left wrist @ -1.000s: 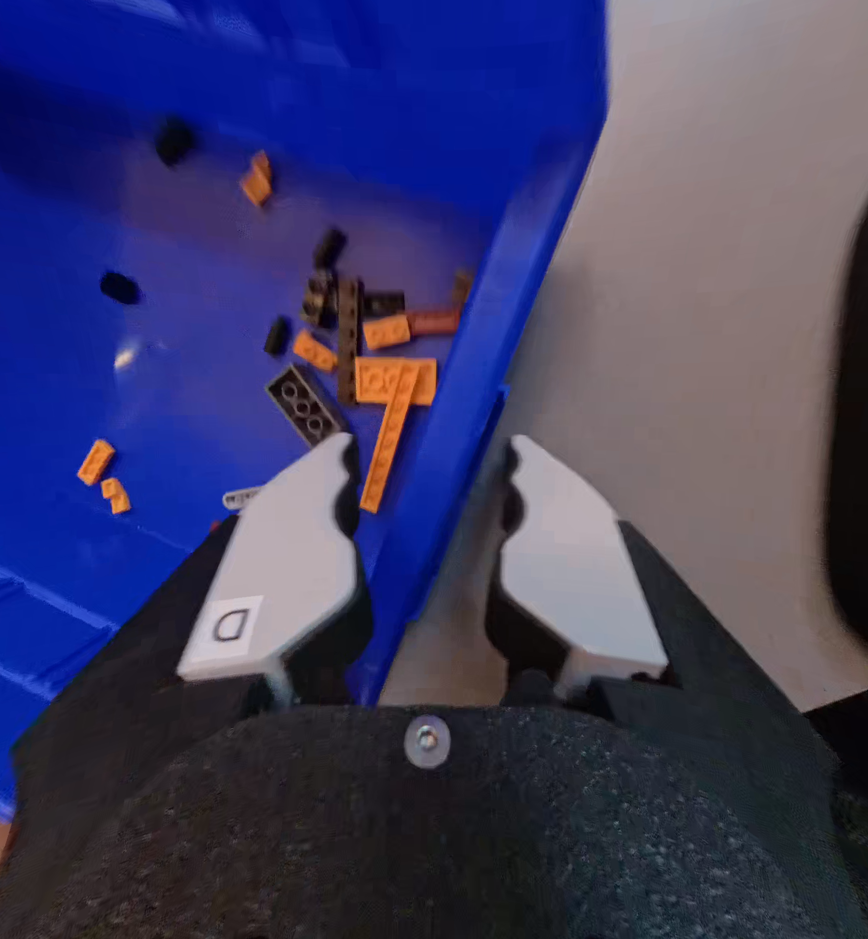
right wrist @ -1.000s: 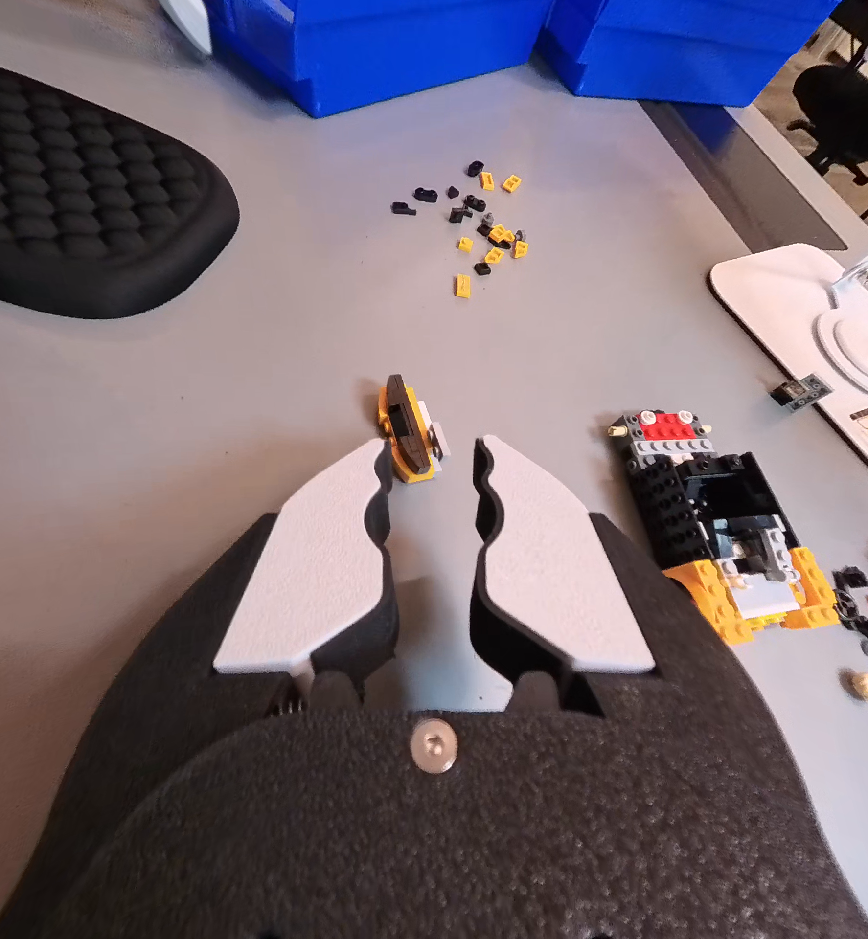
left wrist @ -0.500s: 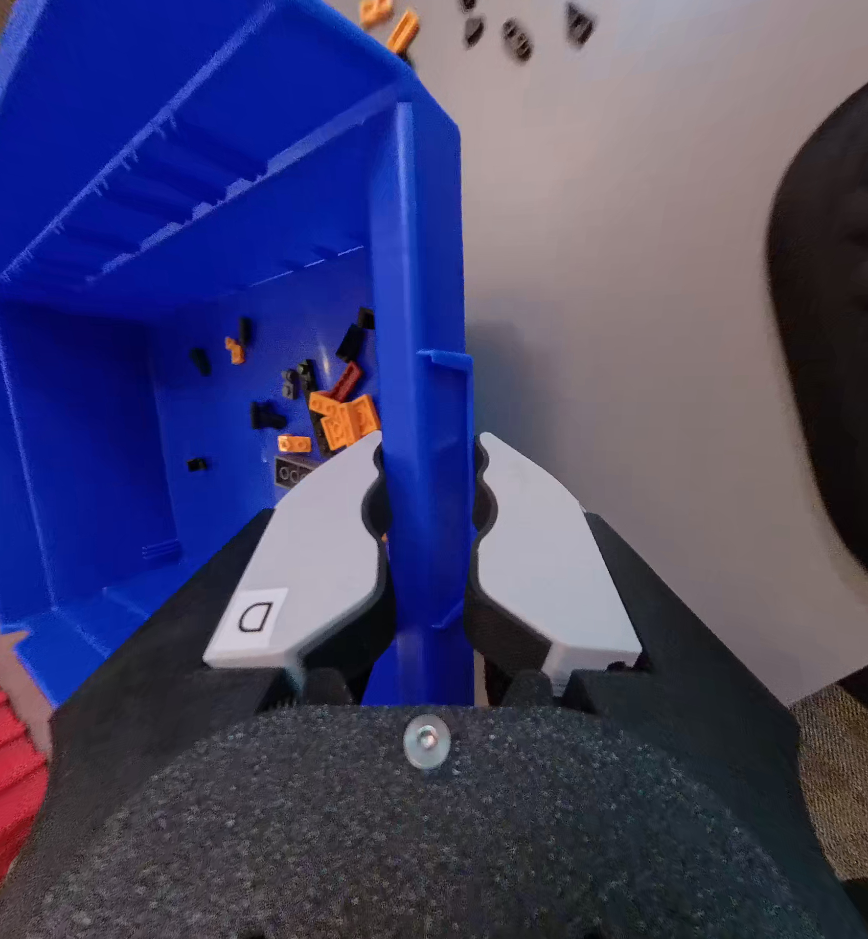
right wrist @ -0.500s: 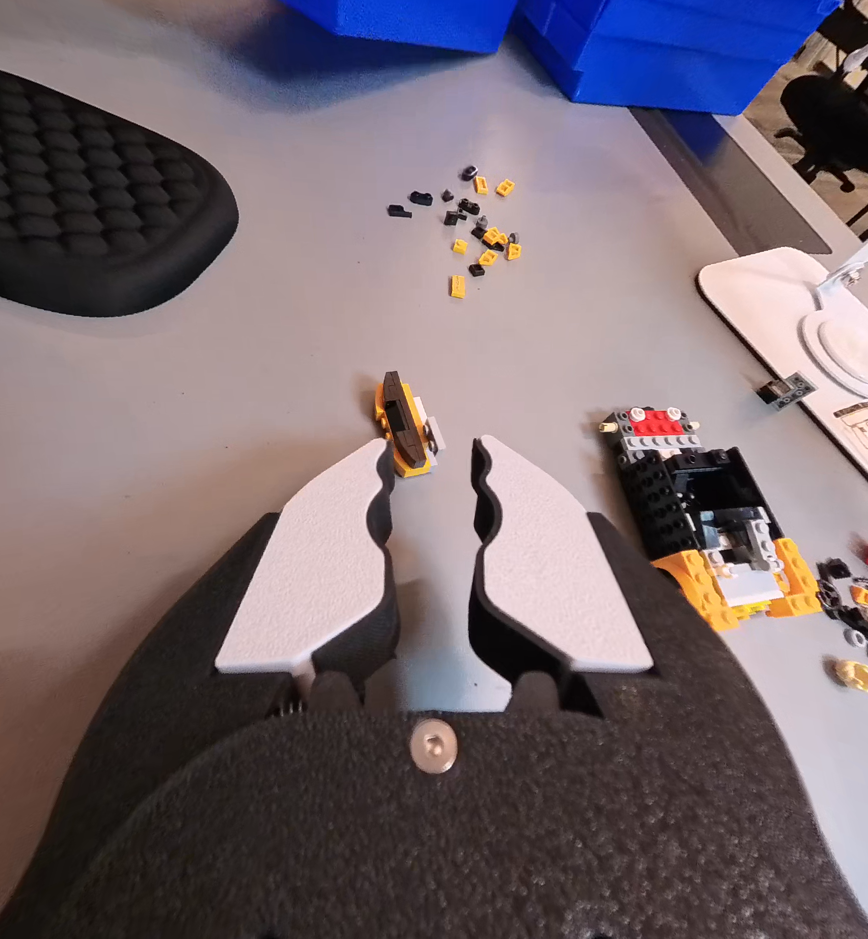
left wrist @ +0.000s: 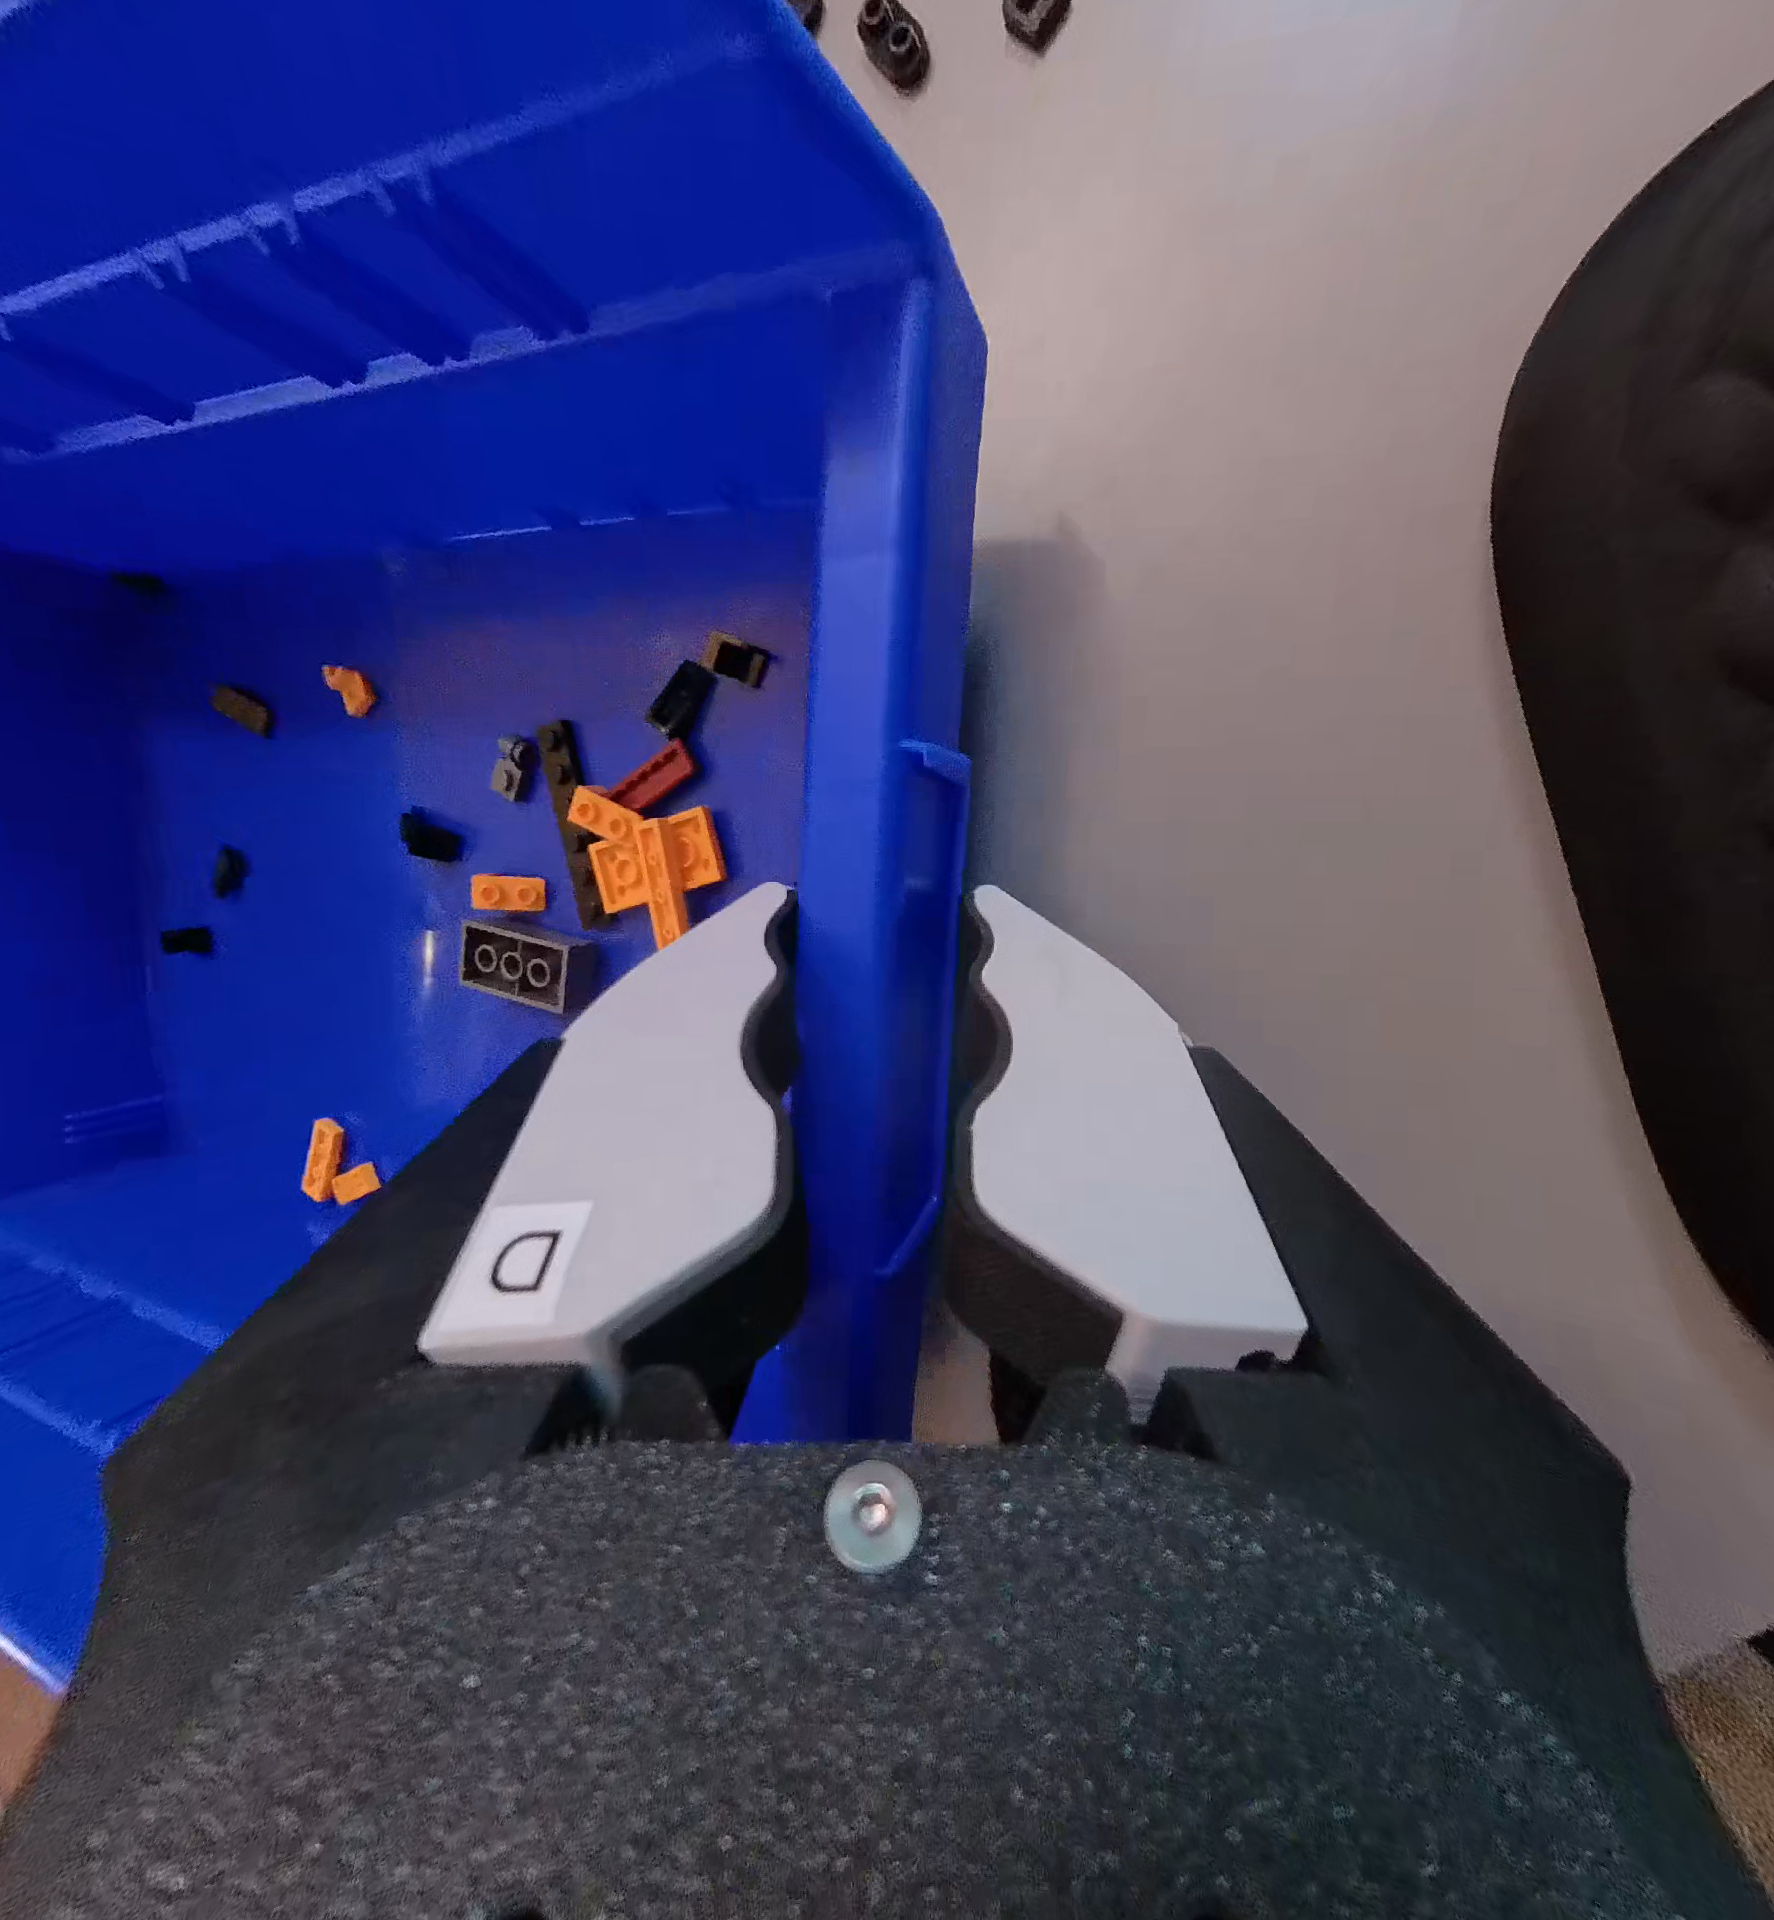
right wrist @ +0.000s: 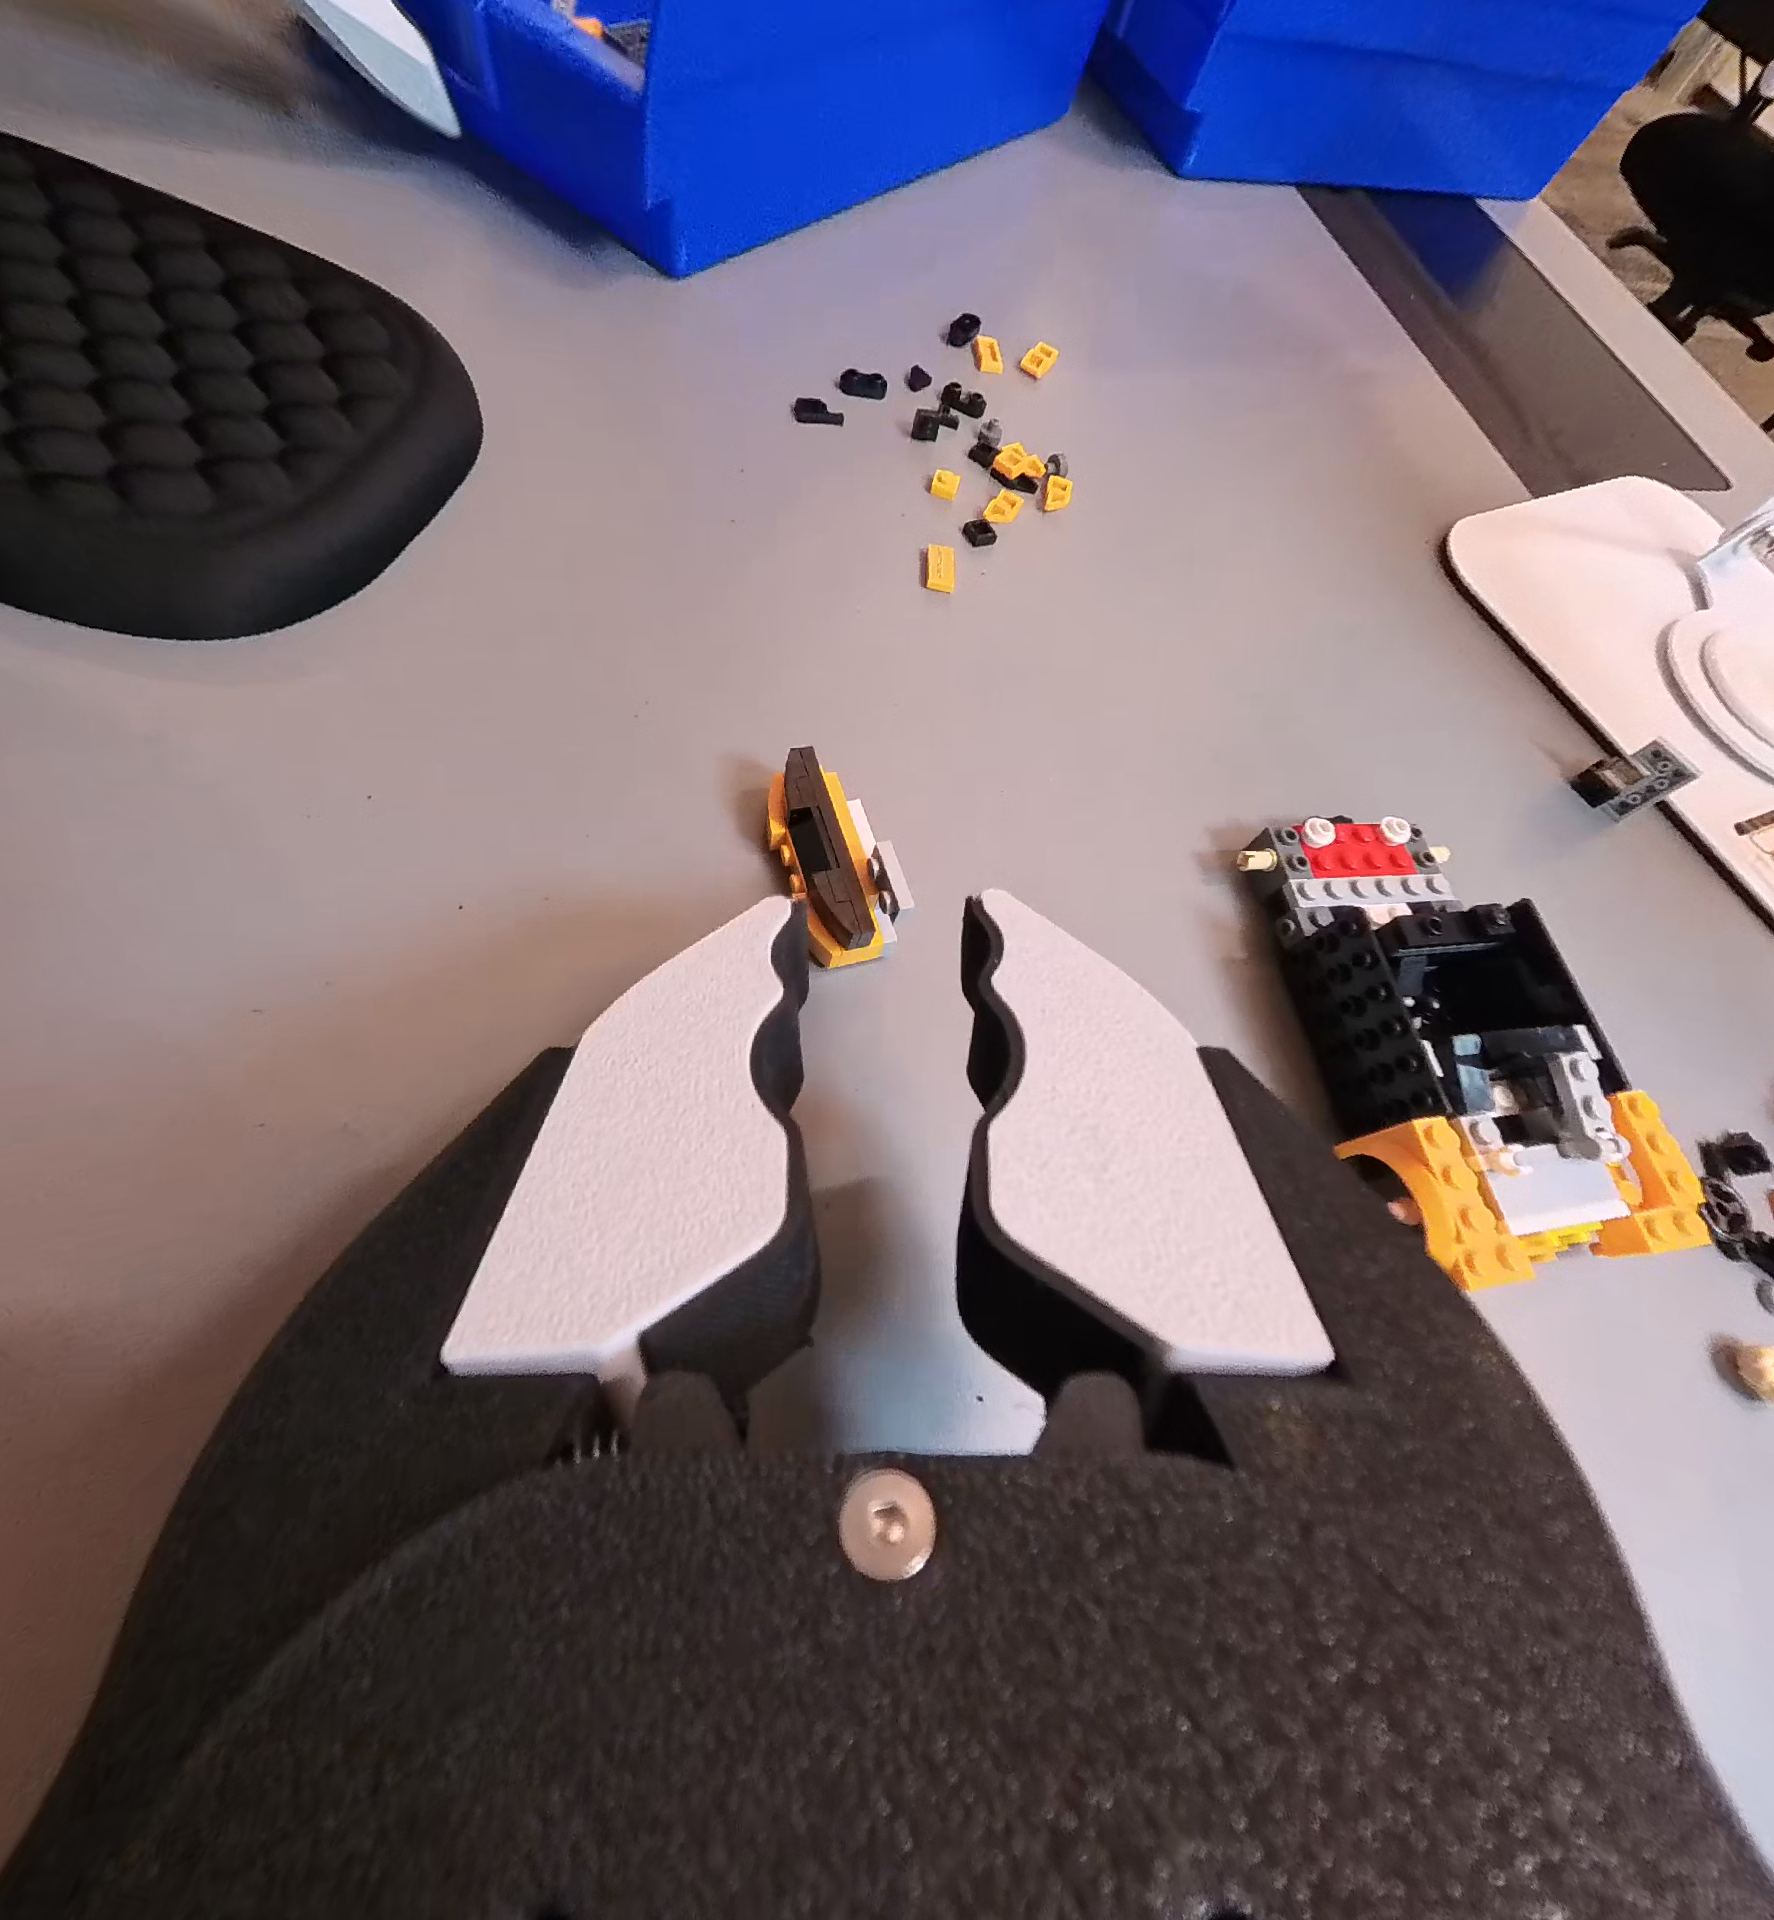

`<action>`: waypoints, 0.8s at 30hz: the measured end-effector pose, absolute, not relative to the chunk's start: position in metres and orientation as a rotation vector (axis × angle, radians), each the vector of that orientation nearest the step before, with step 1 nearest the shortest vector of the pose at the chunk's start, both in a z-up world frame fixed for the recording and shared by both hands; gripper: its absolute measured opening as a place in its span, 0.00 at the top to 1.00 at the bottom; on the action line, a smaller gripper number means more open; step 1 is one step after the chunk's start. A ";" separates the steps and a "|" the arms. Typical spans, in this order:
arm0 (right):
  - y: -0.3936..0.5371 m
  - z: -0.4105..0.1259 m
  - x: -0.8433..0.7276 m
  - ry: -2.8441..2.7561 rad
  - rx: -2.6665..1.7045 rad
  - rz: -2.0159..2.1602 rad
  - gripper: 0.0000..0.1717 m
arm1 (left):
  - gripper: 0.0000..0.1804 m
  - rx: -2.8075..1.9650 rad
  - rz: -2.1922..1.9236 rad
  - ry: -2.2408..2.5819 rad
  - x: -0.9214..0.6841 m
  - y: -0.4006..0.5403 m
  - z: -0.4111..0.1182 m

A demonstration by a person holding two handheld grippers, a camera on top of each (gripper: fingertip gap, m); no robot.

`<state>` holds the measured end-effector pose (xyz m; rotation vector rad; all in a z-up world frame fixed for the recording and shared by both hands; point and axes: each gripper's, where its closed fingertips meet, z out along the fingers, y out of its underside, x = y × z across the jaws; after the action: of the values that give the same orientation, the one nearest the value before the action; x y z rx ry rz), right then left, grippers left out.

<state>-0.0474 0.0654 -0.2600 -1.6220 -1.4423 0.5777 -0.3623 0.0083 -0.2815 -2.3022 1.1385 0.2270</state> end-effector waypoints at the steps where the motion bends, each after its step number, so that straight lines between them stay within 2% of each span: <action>1: 0.065 -0.261 -0.048 -1.443 -1.624 0.580 0.84 | 0.84 -2.286 0.227 1.130 -0.362 0.009 -0.280; 5: 0.064 -0.262 -0.049 -1.450 -1.625 0.579 0.83 | 0.79 -2.187 0.104 1.024 -0.350 0.010 -0.256; 8: 0.066 -0.262 -0.048 -1.443 -1.634 0.576 0.83 | 0.77 -1.972 -0.029 0.873 -0.335 0.017 -0.212; 12: 0.070 -0.268 -0.047 -1.433 -1.681 0.581 0.82 | 0.88 -1.633 -0.374 0.742 -0.280 0.015 -0.156; 15: 0.069 -0.275 -0.051 -1.467 -1.738 0.638 0.79 | 0.96 -1.600 -0.505 0.721 -0.232 0.028 -0.159; 18: 0.067 -0.282 -0.060 -1.526 -1.778 0.689 0.74 | 0.98 -1.658 -0.626 0.702 -0.179 0.047 -0.174; 24: 0.065 -0.292 -0.077 -1.624 -1.793 0.698 0.72 | 0.97 -1.765 -0.542 0.784 -0.116 0.097 -0.187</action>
<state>-0.0774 0.0650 -0.2923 -1.7926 -1.6237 0.6977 -0.1156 0.0968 -0.1867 -1.7646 0.7840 -0.5417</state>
